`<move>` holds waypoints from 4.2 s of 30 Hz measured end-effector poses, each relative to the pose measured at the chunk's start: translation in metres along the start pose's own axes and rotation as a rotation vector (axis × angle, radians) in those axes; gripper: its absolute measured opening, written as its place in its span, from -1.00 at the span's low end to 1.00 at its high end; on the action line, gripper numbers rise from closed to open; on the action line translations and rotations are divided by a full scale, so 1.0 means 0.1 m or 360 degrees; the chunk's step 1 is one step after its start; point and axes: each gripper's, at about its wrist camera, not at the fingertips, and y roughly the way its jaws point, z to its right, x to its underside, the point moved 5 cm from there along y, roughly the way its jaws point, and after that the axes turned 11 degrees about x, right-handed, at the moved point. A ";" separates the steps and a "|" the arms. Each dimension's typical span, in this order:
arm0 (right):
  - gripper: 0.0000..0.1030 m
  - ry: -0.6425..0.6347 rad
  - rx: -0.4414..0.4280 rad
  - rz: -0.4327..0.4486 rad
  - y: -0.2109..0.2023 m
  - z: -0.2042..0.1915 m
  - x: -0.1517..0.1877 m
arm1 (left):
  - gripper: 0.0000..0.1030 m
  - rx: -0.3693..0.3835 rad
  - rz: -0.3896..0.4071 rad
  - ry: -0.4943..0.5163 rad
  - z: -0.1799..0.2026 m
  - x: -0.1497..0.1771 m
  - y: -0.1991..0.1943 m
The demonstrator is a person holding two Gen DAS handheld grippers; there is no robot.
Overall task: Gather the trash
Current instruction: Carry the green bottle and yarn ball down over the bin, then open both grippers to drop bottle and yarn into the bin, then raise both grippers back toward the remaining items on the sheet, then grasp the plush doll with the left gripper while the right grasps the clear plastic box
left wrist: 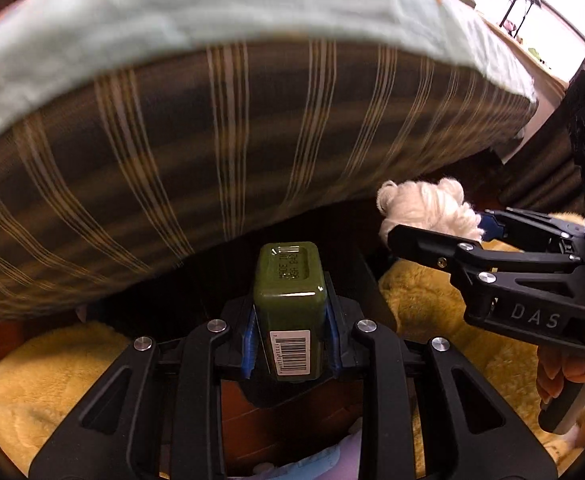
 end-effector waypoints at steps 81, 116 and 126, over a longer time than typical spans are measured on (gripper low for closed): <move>0.30 0.0053 0.0255 0.0393 -0.01 0.63 -3.39 | 0.58 -0.0217 0.0538 0.0043 -0.64 -2.81 -1.04; -0.17 -0.0016 0.0203 0.0369 0.17 0.58 -3.63 | 0.39 -0.0359 0.0379 0.0023 -1.03 -3.43 -0.35; -0.17 -0.0052 0.0184 0.0444 -0.22 0.52 -3.42 | 0.37 -0.0293 0.0521 0.0093 -0.65 -3.26 -0.89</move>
